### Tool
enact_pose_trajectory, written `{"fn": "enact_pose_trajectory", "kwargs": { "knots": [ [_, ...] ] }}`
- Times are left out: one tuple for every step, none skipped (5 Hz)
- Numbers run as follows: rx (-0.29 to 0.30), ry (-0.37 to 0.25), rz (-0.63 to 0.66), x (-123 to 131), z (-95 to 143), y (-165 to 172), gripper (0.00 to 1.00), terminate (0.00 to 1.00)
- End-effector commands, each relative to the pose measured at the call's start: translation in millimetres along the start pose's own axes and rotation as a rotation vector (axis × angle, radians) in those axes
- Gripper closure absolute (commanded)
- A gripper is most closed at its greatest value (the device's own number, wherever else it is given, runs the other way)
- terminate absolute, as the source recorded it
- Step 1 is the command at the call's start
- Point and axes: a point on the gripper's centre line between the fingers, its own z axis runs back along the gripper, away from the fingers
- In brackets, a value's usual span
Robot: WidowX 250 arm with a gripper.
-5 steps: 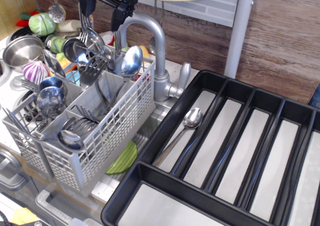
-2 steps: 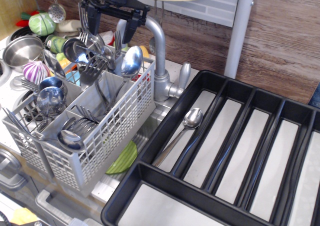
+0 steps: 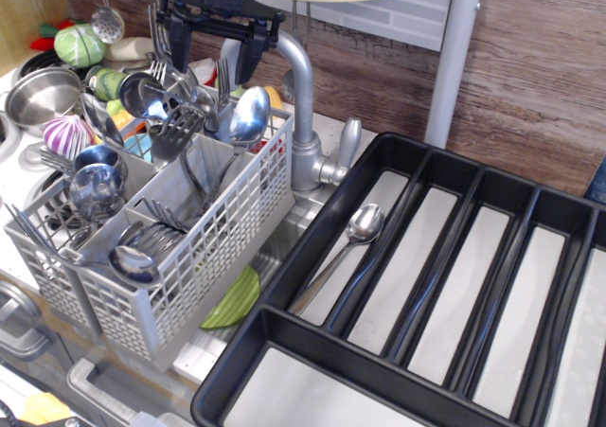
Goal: Put small spoon from basket to tray
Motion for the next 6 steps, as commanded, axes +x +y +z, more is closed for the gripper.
{"fn": "enact_pose_trajectory", "kwargs": {
  "knots": [
    [0.009,-0.102,0.021,1,1,9,0.00,0.00],
    [0.016,-0.113,0.018,-1,-5,9,0.00,0.00],
    [0.008,-0.136,0.014,-2,-13,9,0.00,0.00],
    [0.006,-0.149,0.025,-2,-17,7,1.00,0.00],
    [0.008,-0.156,0.034,-2,-16,4,1.00,0.00],
    [0.025,-0.142,0.036,0,-6,4,1.00,0.00]
  ]
}}
